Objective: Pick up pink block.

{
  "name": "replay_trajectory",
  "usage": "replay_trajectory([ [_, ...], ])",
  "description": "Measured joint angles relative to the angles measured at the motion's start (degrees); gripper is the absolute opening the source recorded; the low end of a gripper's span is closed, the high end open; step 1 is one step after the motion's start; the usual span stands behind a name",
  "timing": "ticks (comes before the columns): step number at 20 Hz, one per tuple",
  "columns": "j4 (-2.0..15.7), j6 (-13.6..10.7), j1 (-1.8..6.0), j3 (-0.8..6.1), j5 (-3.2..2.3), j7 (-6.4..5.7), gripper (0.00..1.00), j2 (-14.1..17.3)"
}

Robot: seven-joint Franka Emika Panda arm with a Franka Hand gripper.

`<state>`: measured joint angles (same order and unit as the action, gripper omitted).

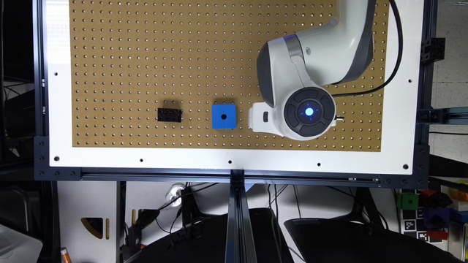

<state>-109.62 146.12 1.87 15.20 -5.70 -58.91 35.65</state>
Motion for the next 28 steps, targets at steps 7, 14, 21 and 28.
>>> replay_trajectory([
  [7,-0.04,-3.9,-0.03,0.01,-0.05,-0.17,0.0,-3.7],
  [14,-0.02,-7.7,-0.04,0.42,-0.05,-0.8,0.0,-7.9],
  [21,0.01,-13.8,-0.02,1.12,0.02,-1.73,0.0,-14.3],
  [28,0.38,-19.6,0.13,1.7,0.77,-1.78,0.0,-20.2],
])
